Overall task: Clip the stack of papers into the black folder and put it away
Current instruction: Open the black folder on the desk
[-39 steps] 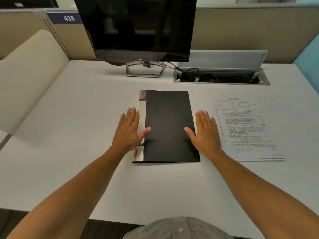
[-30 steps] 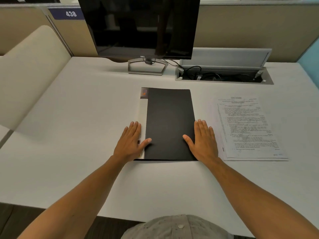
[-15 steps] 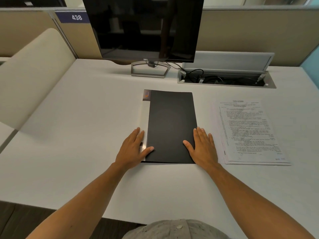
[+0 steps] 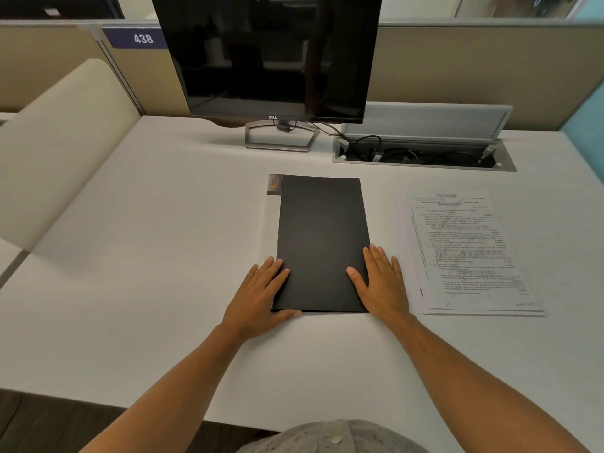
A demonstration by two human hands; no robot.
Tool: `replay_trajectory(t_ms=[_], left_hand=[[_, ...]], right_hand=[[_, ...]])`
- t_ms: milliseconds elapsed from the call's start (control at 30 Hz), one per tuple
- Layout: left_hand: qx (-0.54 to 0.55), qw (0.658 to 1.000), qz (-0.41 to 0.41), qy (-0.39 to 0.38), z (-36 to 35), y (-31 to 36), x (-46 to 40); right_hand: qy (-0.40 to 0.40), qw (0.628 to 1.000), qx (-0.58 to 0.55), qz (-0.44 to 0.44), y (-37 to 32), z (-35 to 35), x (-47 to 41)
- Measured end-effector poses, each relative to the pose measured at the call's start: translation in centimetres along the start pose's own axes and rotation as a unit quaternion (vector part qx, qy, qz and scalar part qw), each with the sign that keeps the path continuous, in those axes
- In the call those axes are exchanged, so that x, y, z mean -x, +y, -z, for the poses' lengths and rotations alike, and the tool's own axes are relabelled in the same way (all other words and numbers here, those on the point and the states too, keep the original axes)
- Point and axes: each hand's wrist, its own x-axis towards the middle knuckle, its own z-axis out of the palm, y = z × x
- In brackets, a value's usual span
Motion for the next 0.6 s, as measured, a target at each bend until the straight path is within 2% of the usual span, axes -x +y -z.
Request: replay_trajectory(t_ms=[67,133,267,400,500,600], left_hand=[[0.012,1.000,-0.005,0.004,-0.1,-0.1,0.0],[0.031,0.999,-0.005,0.012,-0.2,-0.2,0.2],[0.082,0.996,0.002,0.033,-0.3,-0.1,0.4],[0.158,0.986,0.020,0.056,-0.4,0.2,0.8],[0.203,0.976,0.032,0.073,-0.4,0.6,1.2],[0.253,0.962,0.055,0.087,0.0,1.4,1.5]], right_hand=[[0.020,0.996,-0.085,-0.021,-0.2,0.4,-0.1],[0.053,0.975,-0.209,-0.049,-0.7,1.2,-0.1],[0.053,0.893,-0.426,-0.135,-1.0,3.9,-0.6],[0.073,0.823,-0.536,-0.174,-0.5,5.9,-1.6],[0.080,0.813,-0.546,-0.186,-0.7,5.8,-1.8],[0.076,0.843,-0.509,-0.156,-1.6,4.6,-1.3]])
